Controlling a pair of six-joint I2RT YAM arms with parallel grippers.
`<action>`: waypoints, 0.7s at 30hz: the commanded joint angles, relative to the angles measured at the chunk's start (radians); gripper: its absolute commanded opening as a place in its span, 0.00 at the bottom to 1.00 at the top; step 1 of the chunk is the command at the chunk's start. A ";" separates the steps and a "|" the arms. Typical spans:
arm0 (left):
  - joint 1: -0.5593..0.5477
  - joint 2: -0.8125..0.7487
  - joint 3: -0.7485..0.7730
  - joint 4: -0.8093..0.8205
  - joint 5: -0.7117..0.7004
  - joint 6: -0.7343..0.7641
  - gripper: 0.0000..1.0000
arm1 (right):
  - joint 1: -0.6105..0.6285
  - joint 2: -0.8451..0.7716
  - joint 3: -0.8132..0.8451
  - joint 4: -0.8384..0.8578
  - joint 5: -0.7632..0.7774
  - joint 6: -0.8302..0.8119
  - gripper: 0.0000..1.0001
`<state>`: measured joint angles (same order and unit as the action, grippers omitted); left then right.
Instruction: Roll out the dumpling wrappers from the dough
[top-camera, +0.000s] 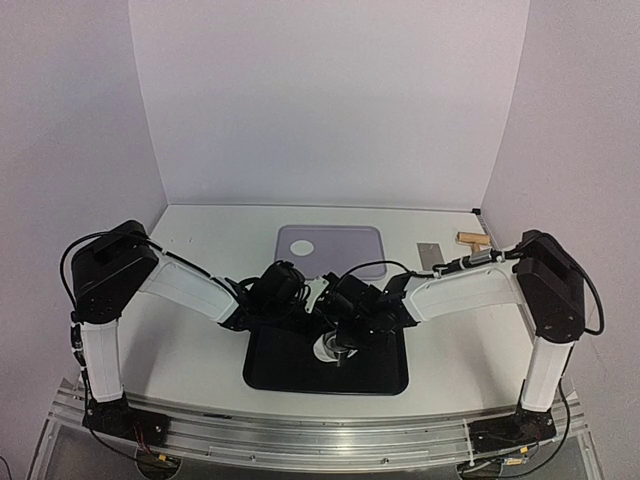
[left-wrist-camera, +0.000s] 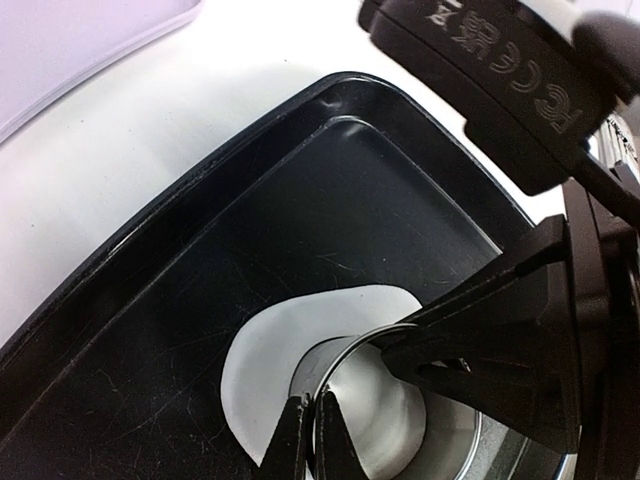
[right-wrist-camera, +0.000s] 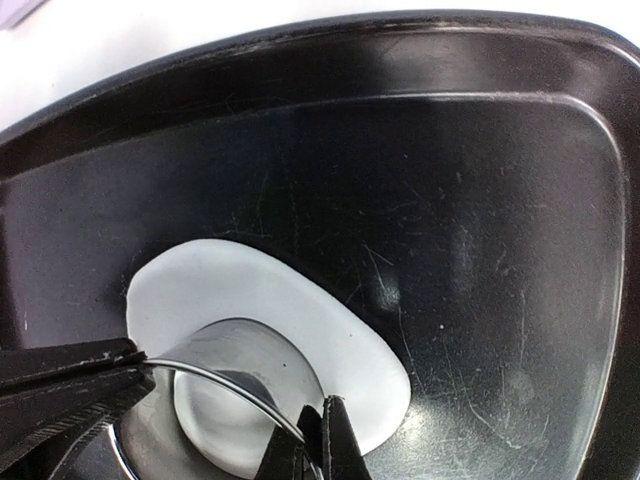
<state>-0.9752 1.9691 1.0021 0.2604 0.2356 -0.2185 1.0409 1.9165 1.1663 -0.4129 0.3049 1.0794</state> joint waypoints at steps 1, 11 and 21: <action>-0.001 0.109 -0.102 -0.357 -0.088 0.055 0.00 | 0.046 0.115 -0.088 -0.150 0.006 0.130 0.00; -0.097 0.077 -0.165 -0.307 -0.091 0.022 0.00 | -0.074 0.063 -0.076 -0.151 0.126 -0.006 0.00; 0.036 0.146 -0.113 -0.330 -0.026 0.036 0.00 | 0.051 0.116 -0.085 -0.136 0.006 0.133 0.00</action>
<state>-0.9728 1.9850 0.9769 0.3412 0.2308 -0.2029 1.0702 1.9008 1.1213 -0.3624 0.3681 1.1656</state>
